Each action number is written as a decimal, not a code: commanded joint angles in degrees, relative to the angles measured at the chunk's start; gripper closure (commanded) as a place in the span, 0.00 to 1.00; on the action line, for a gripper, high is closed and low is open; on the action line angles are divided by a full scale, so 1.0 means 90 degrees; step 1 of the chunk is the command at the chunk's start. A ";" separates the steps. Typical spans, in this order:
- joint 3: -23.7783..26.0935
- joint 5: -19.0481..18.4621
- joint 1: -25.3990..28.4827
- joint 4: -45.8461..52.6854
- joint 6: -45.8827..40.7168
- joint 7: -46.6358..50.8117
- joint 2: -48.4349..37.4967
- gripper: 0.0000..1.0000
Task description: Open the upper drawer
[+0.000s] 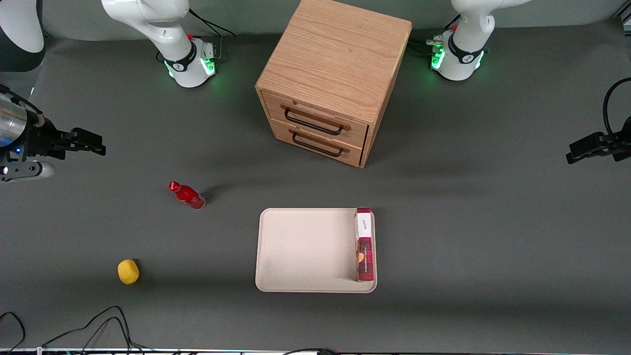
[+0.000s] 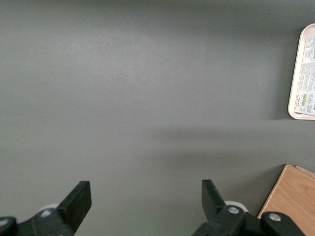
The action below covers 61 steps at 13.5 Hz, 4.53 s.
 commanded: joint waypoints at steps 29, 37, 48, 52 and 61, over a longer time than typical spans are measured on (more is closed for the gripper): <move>0.0814 0.0798 0.1690 0.0687 0.1044 -0.2481 0.0936 0.00; 0.1079 0.0758 0.2588 0.0678 0.1787 -0.2825 0.1434 0.00; 0.1088 0.0827 0.3360 0.0229 0.2363 -0.2767 0.1806 0.00; 0.1205 0.0856 0.3351 0.0229 0.2363 -0.2767 0.1952 0.00; 0.1440 0.1245 0.3322 0.0034 0.2480 -0.2366 0.2070 0.00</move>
